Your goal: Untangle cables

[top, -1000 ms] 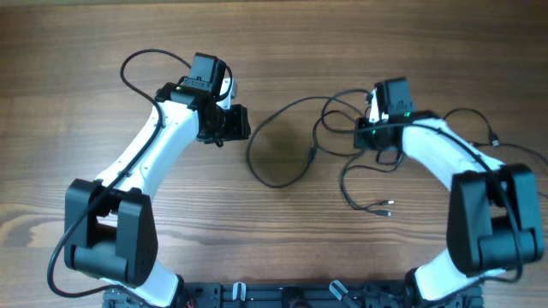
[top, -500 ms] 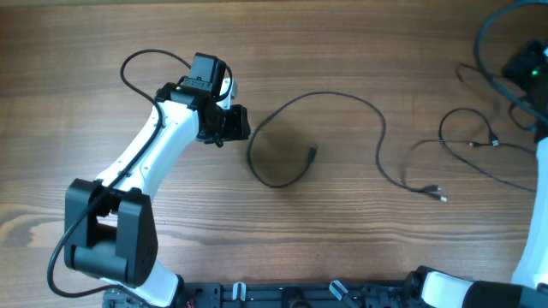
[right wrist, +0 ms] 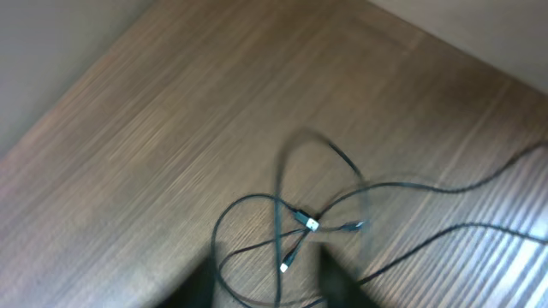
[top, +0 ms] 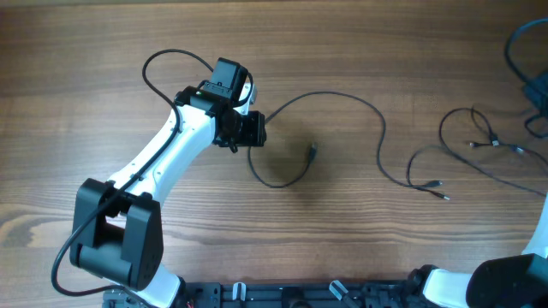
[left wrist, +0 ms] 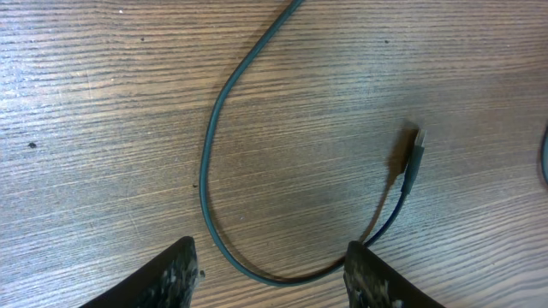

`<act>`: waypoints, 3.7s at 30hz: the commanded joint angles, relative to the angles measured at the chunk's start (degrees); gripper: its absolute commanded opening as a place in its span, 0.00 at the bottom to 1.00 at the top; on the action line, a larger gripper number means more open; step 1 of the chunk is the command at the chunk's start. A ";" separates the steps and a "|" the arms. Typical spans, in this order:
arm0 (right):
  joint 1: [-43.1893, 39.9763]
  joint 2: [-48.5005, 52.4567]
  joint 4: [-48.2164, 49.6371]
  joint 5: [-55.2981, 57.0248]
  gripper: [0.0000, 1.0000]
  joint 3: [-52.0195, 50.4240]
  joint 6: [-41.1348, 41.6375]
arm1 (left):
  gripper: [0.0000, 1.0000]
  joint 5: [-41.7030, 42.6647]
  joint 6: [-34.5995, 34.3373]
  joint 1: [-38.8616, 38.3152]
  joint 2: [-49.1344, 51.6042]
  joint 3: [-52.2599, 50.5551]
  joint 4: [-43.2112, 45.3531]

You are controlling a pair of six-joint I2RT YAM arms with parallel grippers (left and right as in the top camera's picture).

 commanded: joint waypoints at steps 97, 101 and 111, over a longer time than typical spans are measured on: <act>26.38 20.02 -5.42 -23.63 0.41 -10.19 -27.10 | 0.57 0.92 -1.81 -0.20 0.07 0.00 -2.69; 31.28 25.73 0.07 -16.39 0.41 -10.19 -27.32 | 0.57 0.92 -1.81 -0.20 0.07 0.00 -2.86; 35.23 28.96 7.30 -12.02 0.38 -10.19 -28.87 | 0.57 0.92 -1.81 -0.20 0.07 0.00 -2.91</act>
